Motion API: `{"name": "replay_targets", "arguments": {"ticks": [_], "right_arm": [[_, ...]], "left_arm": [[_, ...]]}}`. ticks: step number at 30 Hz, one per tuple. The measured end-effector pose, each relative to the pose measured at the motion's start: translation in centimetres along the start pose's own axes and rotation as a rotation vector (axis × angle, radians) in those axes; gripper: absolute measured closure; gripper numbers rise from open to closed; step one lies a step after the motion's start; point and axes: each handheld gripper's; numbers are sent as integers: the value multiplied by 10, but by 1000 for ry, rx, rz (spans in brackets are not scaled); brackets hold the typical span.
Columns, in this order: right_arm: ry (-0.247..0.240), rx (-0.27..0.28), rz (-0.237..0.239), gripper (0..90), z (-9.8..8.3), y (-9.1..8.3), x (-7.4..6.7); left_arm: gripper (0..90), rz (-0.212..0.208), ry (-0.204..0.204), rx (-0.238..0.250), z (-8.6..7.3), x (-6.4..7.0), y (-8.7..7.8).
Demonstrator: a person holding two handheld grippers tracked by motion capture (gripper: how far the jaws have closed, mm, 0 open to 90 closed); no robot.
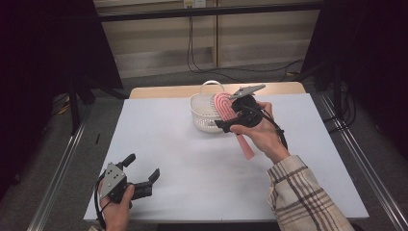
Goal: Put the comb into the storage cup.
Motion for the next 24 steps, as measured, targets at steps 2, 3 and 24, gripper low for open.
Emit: {"name": "replay_targets", "arguments": {"ticks": [2,3,24], "right_arm": [[1,18,-2,189,0,-1,1],[5,28,-6,189,0,-1,1],[32,197,-34,188,-1,-10,9]], "left_arm": [[25,0,-1,1,0,0,0],[25,0,0,1,0,0,0],[25,-5,10,-6,0,0,1]]}}
Point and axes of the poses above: each handheld gripper's, and its own axes: y roughly forward along the jaws, z roughly out of its top, x roughly to its right, and after that the axes turned 3 degrees about -z, right-handed
